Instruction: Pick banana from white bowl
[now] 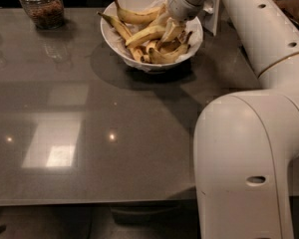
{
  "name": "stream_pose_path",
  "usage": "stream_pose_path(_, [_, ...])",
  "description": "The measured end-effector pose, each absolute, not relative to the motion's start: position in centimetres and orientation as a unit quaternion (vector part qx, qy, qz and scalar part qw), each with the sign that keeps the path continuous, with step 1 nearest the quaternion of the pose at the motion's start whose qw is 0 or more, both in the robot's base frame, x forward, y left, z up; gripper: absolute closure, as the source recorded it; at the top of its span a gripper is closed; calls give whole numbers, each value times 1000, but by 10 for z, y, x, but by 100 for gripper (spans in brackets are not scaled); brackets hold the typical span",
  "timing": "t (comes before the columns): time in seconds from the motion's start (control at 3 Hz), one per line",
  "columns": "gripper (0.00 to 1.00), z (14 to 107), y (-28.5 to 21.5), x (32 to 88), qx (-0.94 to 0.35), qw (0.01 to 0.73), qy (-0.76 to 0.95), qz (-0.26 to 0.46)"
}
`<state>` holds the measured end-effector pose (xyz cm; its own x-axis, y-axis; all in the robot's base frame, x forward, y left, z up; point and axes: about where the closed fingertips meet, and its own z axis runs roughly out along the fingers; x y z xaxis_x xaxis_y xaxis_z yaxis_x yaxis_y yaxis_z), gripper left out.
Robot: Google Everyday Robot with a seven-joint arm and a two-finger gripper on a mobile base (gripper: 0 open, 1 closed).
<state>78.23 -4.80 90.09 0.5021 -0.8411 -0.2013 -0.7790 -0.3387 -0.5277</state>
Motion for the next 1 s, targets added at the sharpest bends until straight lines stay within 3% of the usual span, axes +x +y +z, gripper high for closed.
stream_pose_path(0.33, [94,909,-48,774,-809,296,506,-43])
stream_pose_path(1.0, [100,947,-57,746,-762,347,547,1])
